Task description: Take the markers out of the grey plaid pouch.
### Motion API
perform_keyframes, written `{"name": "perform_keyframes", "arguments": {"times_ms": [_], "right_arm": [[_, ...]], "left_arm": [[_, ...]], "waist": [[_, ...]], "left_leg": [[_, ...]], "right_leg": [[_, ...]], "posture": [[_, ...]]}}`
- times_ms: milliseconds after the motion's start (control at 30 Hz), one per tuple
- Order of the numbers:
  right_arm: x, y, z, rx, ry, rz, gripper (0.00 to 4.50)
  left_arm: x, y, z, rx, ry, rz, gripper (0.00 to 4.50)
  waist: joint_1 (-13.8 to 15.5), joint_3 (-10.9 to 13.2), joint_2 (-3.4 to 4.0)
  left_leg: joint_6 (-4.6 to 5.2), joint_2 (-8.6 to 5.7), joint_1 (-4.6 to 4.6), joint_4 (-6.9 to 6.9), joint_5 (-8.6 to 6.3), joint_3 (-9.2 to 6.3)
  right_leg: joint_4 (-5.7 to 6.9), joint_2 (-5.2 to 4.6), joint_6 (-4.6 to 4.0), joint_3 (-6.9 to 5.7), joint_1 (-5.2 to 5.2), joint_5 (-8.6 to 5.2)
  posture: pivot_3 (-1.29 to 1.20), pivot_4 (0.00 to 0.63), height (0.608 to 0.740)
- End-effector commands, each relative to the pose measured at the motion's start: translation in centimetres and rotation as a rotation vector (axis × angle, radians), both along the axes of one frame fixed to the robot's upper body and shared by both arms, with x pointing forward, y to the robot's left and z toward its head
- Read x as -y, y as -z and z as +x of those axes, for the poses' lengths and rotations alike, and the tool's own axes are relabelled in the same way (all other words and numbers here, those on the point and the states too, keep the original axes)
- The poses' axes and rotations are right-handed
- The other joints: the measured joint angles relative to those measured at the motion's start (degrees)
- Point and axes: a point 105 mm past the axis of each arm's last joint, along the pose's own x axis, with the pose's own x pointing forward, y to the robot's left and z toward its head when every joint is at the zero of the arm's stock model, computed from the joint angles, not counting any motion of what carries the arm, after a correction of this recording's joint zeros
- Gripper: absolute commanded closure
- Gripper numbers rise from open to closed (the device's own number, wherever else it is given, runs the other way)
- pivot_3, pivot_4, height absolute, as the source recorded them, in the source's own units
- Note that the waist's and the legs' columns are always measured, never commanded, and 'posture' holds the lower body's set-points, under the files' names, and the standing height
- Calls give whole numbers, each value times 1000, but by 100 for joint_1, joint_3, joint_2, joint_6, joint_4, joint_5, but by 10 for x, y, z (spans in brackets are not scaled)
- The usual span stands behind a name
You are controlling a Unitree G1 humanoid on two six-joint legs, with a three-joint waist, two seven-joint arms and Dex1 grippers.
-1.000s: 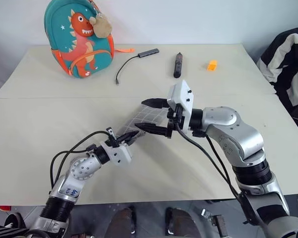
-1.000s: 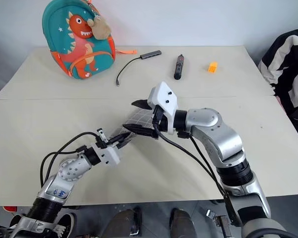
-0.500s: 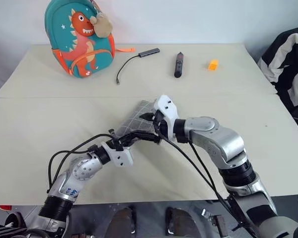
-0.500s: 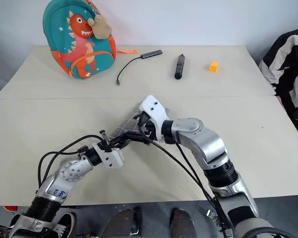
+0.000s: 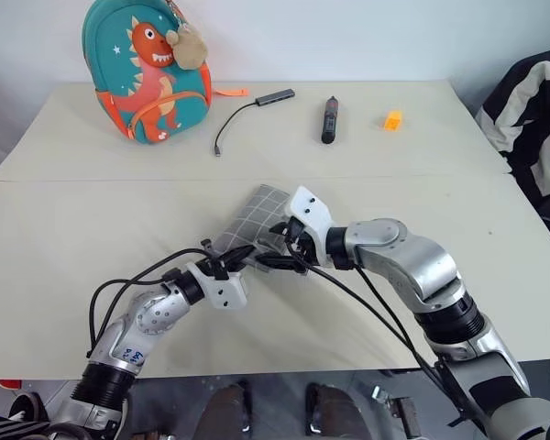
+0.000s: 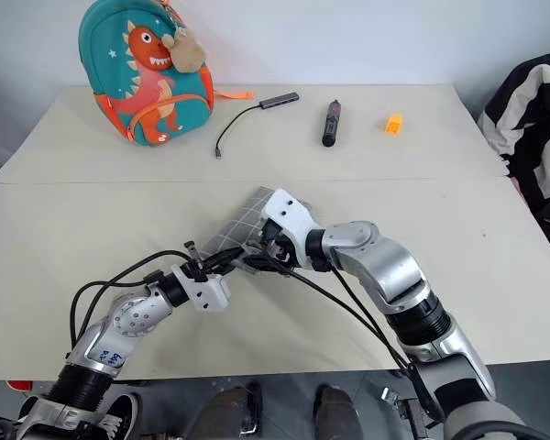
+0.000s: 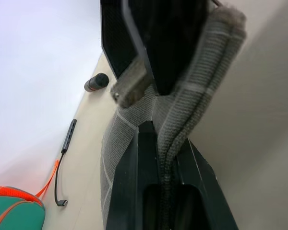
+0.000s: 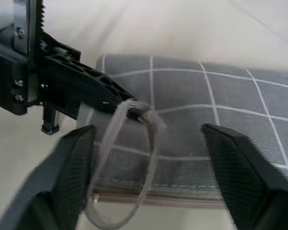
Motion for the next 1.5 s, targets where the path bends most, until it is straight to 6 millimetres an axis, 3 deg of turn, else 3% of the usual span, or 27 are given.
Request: {"name": "perform_keyframes", "arguments": {"times_ms": [33, 67, 233, 367, 467, 533, 633, 800, 933, 1067, 1167, 1400, 1500], "right_arm": [[1, -7, -1, 15, -8, 15, 2277], [1, -7, -1, 11, -7, 19, 2596], [1, -8, -3, -19, -10, 38, 2596], [2, -9, -2, -31, 1, 56, 3492], [3, -10, 0, -31, 14, 64, 4472], [4, -11, 2, -26, 20, 69, 4472], [6, -20, 5, -19, 33, 121, 4472], [20, -84, 22, 24, 105, 480, 4472], [29, -97, 25, 30, 115, 535, 4472], [33, -92, 30, 44, 145, 525, 4472], [41, -84, 37, 48, 190, 511, 4472], [101, -60, 54, 88, 360, 409, 4472], [118, -56, 58, 101, 404, 390, 4472]], "left_arm": [[1, -5, -1, 21, 0, -12, 4500], [0, -5, -1, 22, -3, -13, 4500], [0, -7, 0, 23, -10, -27, 4500], [0, -9, 1, 22, -13, -47, 4500], [0, -10, 1, 19, -12, -54, 4500], [-1, -11, 1, 10, -14, -84, 4500], [-4, -22, 0, -84, -14, -317, 4500], [-8, -47, -20, -370, 194, -713, 4500], [-17, -58, -28, -426, 257, -745, 4500], [-26, -58, -35, -423, 258, -672, 4500], [-32, -43, -37, -397, 205, -565, 4500], [-59, -25, -40, -312, 77, -446, 4500], [-64, -22, -45, -315, 68, -438, 4500]], "waist": [[-1, 0, 0], [-1, 0, 0], [-1, 0, 0], [0, 0, 0], [-1, 0, 0], [-1, 0, 0], [-5, 0, 0], [-50, 1, 0], [-72, 1, 2], [-120, 3, 5], [-134, 4, 7], [-130, 4, 7], [-142, 4, 6]], "left_leg": [[0, 0, 0, 2, 0, 0], [0, 0, -1, 3, 0, 0], [0, 0, 0, 5, 0, 0], [0, 0, -1, 6, 0, 0], [0, 0, -1, 6, 0, 0], [0, 0, -1, 6, 0, 0], [1, 0, -2, 7, 0, 0], [1, 4, -10, 17, -1, -3], [2, 5, -12, 44, -2, -15], [6, 2, -12, 50, -4, -16], [7, 0, -12, 48, -5, -13], [10, 1, -20, 43, -7, -8], [16, 1, -20, 43, -10, -3]], "right_leg": [[1, 0, 0, 0, 0, 0], [1, 0, 1, 0, 0, 0], [4, 0, 1, 1, 0, 0], [4, 0, 1, 1, 0, 0], [4, -1, 1, 1, 0, 0], [4, 0, 0, 1, 0, 0], [4, -1, 1, 2, -1, 0], [5, 3, 1, -3, 0, 0], [14, 3, 1, -12, 11, 1], [10, 3, 3, -12, 17, 5], [9, 3, 3, -11, 16, 5], [0, 5, 3, -10, 6, 5], [-3, 2, 4, -7, 6, 6]], "posture": [[0, 150, 740], [0, 150, 740], [0, 150, 740], [0, 150, 740], [0, 150, 740], [0, 150, 740], [0, 150, 740], [0, 150, 740], [0, 150, 740], [0, 150, 740], [0, 150, 740], [0, 150, 740], [0, 150, 740]]}}
